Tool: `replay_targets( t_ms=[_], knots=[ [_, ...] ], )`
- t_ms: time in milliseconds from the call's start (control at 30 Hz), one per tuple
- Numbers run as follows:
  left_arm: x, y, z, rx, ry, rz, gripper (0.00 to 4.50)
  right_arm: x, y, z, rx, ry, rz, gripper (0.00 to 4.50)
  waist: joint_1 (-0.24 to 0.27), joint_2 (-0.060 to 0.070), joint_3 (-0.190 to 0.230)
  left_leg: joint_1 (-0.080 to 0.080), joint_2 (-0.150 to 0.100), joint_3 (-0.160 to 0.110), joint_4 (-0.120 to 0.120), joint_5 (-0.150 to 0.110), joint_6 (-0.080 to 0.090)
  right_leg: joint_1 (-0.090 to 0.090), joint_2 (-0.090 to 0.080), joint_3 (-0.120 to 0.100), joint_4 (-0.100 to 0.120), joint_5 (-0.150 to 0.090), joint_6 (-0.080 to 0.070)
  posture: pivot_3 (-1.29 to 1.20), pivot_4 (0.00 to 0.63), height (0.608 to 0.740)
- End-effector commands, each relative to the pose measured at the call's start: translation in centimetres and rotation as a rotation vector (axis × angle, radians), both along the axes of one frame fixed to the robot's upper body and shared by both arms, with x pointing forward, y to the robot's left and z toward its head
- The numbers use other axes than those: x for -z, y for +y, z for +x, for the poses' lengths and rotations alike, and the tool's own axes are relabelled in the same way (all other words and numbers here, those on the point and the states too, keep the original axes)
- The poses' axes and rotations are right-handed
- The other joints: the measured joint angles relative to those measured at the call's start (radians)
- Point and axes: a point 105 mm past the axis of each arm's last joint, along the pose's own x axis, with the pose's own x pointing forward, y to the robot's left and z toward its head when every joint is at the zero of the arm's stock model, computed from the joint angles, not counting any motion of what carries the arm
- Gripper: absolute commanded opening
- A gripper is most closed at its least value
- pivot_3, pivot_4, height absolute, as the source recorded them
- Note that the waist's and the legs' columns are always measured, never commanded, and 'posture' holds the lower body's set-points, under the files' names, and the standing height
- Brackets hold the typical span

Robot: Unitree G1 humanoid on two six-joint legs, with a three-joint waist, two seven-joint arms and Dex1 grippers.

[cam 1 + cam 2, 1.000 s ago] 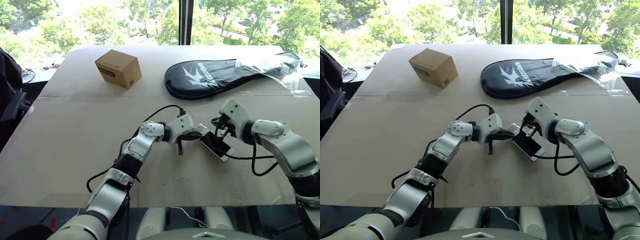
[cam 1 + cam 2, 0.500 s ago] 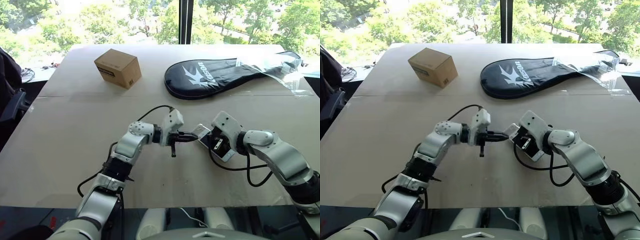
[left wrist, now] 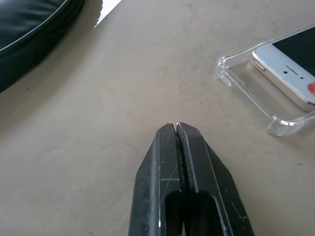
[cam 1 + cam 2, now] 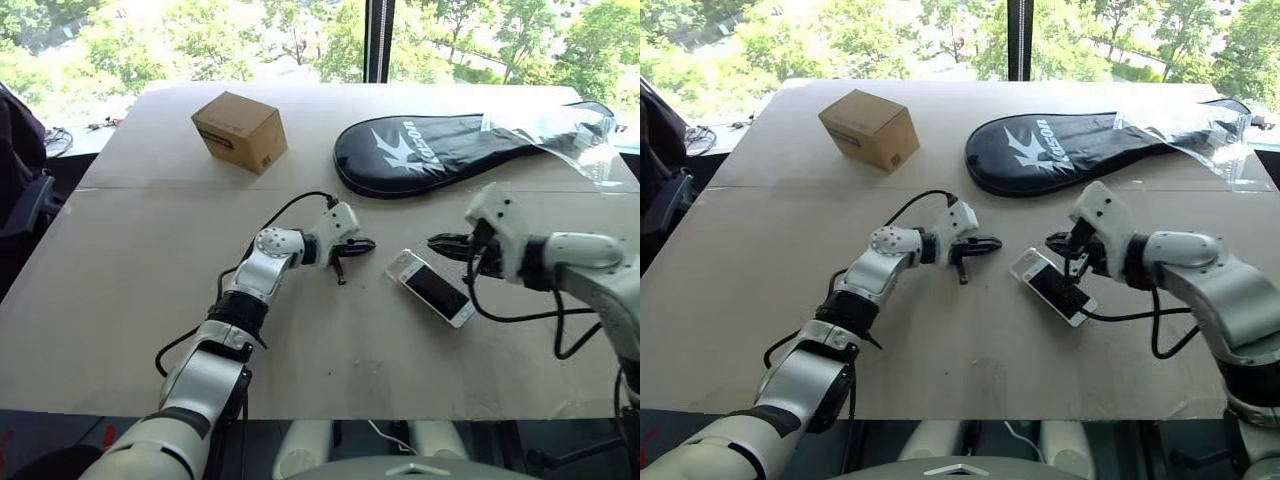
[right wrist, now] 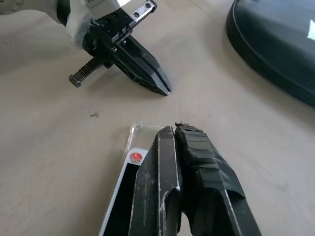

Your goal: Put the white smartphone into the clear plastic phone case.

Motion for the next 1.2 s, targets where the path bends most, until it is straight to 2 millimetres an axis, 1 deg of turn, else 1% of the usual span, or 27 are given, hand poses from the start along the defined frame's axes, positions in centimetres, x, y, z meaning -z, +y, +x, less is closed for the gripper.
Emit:
replay_targets(
  t_ms=[33,133,167,233,333,433,533,600,800,867,900,967,1033,1100,1200],
  knots=[
    [0.7,-1.5,-1.3,0.071,0.012,0.003,0.00,1.1,-3.1,-1.7,0.017,0.086,-0.103,0.07,0.010,0.000,0.000,-0.001,-0.001,-0.001,0.000,0.000,0.000,0.000,-0.001,-0.001,0.000,0.000,0.000,0.00,0.150,0.740],
    [0.5,-2.7,-2.2,0.121,0.009,-0.022,0.00,2.6,-6.0,-2.9,0.068,0.172,-0.222,0.07,0.004,0.001,0.000,-0.001,-0.001,0.000,0.001,0.000,0.000,0.000,-0.001,0.000,0.001,0.000,0.000,0.00,0.150,0.740],
    [0.4,-3.0,-2.6,0.138,0.013,-0.029,0.00,3.1,-6.6,-3.2,0.076,0.193,-0.263,0.07,0.004,0.003,0.000,-0.001,-0.001,0.000,0.001,0.000,0.000,0.000,-0.001,0.000,0.002,0.000,0.000,0.00,0.150,0.740],
    [0.4,-3.5,-3.4,0.172,0.024,-0.041,0.00,3.7,-7.3,-3.4,0.097,0.210,-0.307,0.07,0.002,0.002,0.000,0.000,-0.001,0.000,0.001,0.000,0.000,0.001,-0.001,0.000,0.002,0.000,0.000,0.00,0.150,0.740],
    [0.4,-4.0,-4.3,0.201,0.039,-0.045,0.00,4.4,-7.5,-3.2,0.113,0.215,-0.351,0.07,-0.002,0.002,0.000,0.001,-0.001,0.001,0.002,0.000,0.000,0.001,0.000,0.001,0.003,0.000,0.000,0.00,0.150,0.740],
    [0.5,-4.3,-4.8,0.218,0.053,-0.043,0.00,5.1,-6.7,-3.4,0.087,0.236,-0.366,0.07,-0.001,0.002,0.000,0.002,0.000,0.001,0.002,0.000,0.000,0.001,0.000,0.001,0.004,0.000,0.000,0.00,0.150,0.740],
    [0.6,-4.2,-5.0,0.218,0.057,-0.033,0.00,5.7,-6.0,-4.2,0.023,0.276,-0.388,0.07,0.001,0.002,0.000,0.001,0.000,0.001,0.003,0.000,0.000,0.001,0.000,0.001,0.004,0.000,0.000,0.00,0.150,0.740],
    [0.7,-4.0,-5.1,0.216,0.057,-0.020,0.00,5.9,-6.2,-4.5,0.017,0.292,-0.403,0.07,0.004,0.002,0.000,0.001,0.000,0.001,0.003,0.000,0.000,0.001,0.000,0.000,0.003,0.000,0.000,0.00,0.150,0.740],
    [1.0,-3.5,-5.4,0.213,0.065,-0.015,0.00,5.5,-8.6,-4.4,0.088,0.293,-0.473,0.07,0.003,0.002,0.000,0.000,0.000,0.000,0.003,0.000,0.000,0.001,0.000,0.000,0.003,0.000,0.000,0.00,0.150,0.740],
    [1.1,-3.5,-5.6,0.217,0.069,-0.012,0.00,5.2,-9.0,-5.2,0.068,0.319,-0.484,0.07,0.005,0.002,0.000,0.000,0.000,0.000,0.003,0.000,0.000,0.001,0.000,0.000,0.003,0.000,0.000,0.00,0.150,0.740],
    [1.1,-3.6,-5.6,0.219,0.069,-0.011,0.00,5.1,-8.9,-5.7,0.048,0.335,-0.487,0.07,0.004,0.002,0.000,0.000,0.000,0.000,0.003,0.000,0.000,0.001,0.000,-0.001,0.003,0.000,0.000,0.00,0.150,0.740],
    [1.1,-3.7,-5.8,0.225,0.074,-0.017,0.00,5.1,-7.9,-7.0,-0.022,0.372,-0.465,0.07,0.004,0.002,0.000,0.000,0.000,0.000,0.003,0.000,0.000,0.001,0.000,0.000,0.003,0.000,0.000,0.00,0.150,0.740],
    [1.0,-3.7,-5.8,0.229,0.075,-0.017,0.00,5.3,-6.8,-7.8,-0.073,0.388,-0.437,0.07,0.003,0.002,0.000,0.001,0.000,0.000,0.003,0.000,0.000,0.002,0.000,-0.001,0.003,0.000,0.000,0.00,0.150,0.740],
    [1.0,-3.8,-5.8,0.232,0.074,-0.016,0.00,5.8,-5.9,-8.2,-0.100,0.395,-0.425,0.07,0.003,0.002,0.000,0.001,0.000,0.000,0.003,0.000,0.000,0.002,0.000,0.000,0.003,0.000,0.000,0.00,0.150,0.740],
    [1.0,-3.9,-5.7,0.236,0.072,-0.015,0.00,6.9,-5.3,-7.9,-0.101,0.376,-0.449,0.07,0.003,0.002,0.000,0.001,0.000,0.000,0.005,0.000,0.000,0.002,0.000,-0.001,0.003,0.000,0.000,0.00,0.150,0.740]
  ],
)
